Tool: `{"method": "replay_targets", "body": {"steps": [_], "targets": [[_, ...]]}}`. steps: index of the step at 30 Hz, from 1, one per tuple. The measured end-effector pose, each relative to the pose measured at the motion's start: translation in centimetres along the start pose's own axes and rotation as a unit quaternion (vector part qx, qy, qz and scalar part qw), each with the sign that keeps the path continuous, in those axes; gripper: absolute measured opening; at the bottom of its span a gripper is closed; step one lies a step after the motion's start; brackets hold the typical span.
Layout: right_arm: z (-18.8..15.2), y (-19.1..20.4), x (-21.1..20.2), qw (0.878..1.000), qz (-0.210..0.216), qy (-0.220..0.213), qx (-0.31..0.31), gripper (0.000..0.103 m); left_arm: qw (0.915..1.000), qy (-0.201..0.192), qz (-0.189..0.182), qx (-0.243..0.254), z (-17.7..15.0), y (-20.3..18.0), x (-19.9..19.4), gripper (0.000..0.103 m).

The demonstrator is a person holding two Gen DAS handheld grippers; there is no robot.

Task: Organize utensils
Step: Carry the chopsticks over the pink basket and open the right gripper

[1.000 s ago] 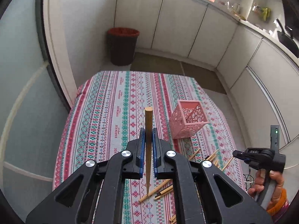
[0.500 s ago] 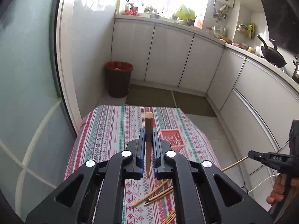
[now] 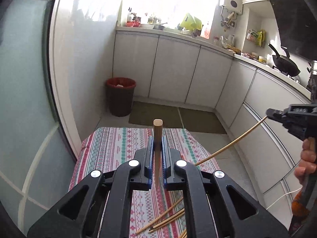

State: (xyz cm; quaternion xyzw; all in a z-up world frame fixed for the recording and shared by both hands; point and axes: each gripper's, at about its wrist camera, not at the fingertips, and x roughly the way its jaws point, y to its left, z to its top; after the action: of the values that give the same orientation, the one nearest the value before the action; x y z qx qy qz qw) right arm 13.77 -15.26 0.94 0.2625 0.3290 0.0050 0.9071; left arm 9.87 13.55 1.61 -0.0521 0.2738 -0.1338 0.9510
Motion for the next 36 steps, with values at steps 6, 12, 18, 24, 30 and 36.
{"method": "replay_targets", "body": {"steps": [6, 12, 18, 24, 30, 36], "targets": [[1.2, 1.8, 5.3, 0.999, -0.009, 0.019, -0.028, 0.007, 0.9995, -0.022, -0.022, 0.004, 2.4, -1.3, 1.5, 0.006], [0.8, 1.6, 7.5, 1.000, -0.002, -0.003, -0.024, 0.034, 0.9991, -0.019, -0.035, 0.012, 3.3, -2.7, 4.3, 0.006], [-0.8, -0.3, 6.7, 0.999, -0.022, -0.022, -0.014, 0.051, 0.9991, -0.009, -0.039, 0.013, 3.6, -3.5, 6.6, 0.006], [-2.3, -2.3, 7.6, 0.998, -0.049, -0.015, -0.021, 0.057, 0.9991, 0.007, -0.038, 0.019, 3.6, -4.4, 8.9, 0.006], [-2.8, -3.0, 8.3, 0.997, -0.066, -0.010, -0.031, 0.064, 0.9981, 0.021, -0.052, 0.026, 1.9, -5.2, 11.6, 0.027], [-2.8, -3.3, 8.0, 0.997, -0.070, -0.005, -0.028, 0.067, 0.9983, 0.019, -0.054, 0.006, 1.2, -4.5, 11.2, 0.034]]}}
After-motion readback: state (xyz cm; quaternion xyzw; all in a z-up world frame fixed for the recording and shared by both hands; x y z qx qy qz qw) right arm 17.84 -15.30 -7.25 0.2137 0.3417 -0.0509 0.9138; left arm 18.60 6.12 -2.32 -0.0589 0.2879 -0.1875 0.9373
